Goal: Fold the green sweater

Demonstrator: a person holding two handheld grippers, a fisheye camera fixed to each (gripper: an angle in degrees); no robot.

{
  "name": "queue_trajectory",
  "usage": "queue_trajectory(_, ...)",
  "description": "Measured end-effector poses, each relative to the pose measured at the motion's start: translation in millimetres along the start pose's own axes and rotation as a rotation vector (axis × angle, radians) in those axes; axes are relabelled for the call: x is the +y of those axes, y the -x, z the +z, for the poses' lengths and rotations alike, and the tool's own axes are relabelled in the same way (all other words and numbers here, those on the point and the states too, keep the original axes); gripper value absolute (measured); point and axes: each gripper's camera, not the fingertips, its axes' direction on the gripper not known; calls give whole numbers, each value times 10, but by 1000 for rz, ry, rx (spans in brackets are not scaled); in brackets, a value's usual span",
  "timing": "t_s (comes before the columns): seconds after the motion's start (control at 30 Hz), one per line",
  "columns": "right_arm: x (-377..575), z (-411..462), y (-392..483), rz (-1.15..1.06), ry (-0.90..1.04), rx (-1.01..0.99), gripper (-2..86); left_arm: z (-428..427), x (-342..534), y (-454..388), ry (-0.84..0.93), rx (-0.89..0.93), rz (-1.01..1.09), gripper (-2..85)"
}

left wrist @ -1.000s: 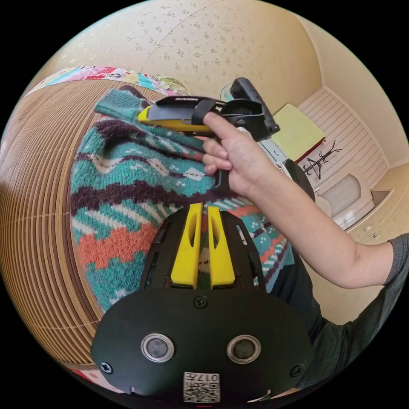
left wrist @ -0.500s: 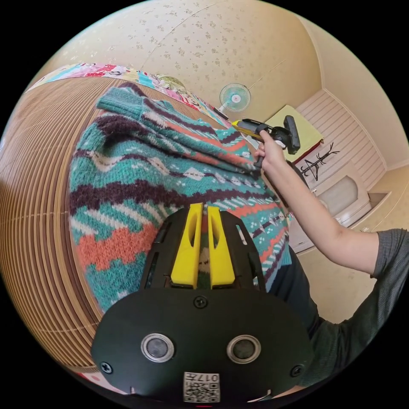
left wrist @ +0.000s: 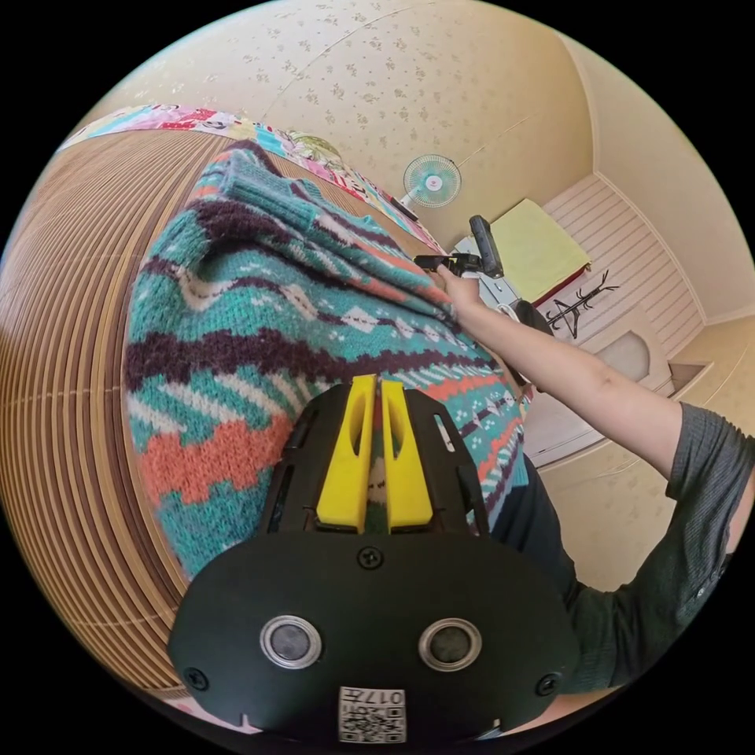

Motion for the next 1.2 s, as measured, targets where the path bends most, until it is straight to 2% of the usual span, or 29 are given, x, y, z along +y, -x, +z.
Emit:
queue_trajectory(0.13,536,-987,-31,31,-231,-43,3,100,-13,-90,1,1,-3,-8)
queue_trajectory(0.2,986,-1432,-110,63,-278,-146,4,145,-21,-146,3,-7,1,-8)
queue_trajectory(0.27,1681,-1860,-221,10,-246,-344,4,201,-37,-211,7,-9,0,-8)
queue_trajectory(0.33,2227,-2056,-309,-7,-206,-415,5,235,-44,-269,6,-14,3,-7)
queue_trajectory(0.5,3489,-2367,-670,67,-49,-377,7,303,-116,-518,30,-65,2,0)
queue_trajectory(0.63,4121,-2628,-1143,170,58,-408,12,167,-93,-1096,93,-147,147,39)
queue_trajectory(0.73,4342,-3026,-1543,238,15,-432,20,-360,207,-1671,-25,-207,322,48)
queue_trajectory(0.8,4406,-3269,-1747,268,-25,-435,31,-731,444,-1841,-101,-317,375,80)
queue_trajectory(0.83,4418,-3418,-1843,261,-53,-436,42,-948,564,-1842,-100,-396,354,99)
queue_trajectory(0.9,4394,-3570,-1937,247,-70,-434,77,-1205,678,-1674,-33,-422,238,111)
queue_trajectory(0.97,4290,-3657,-1989,238,-70,-469,94,-1427,839,-1292,59,-285,31,114)
queue_trajectory(1.03,4165,-3678,-1972,230,-63,-527,97,-1535,995,-1074,67,-161,-60,142)
queue_trajectory(1.2,3794,-3746,-1767,225,-91,-725,97,-1374,1152,-886,155,-30,-144,206)
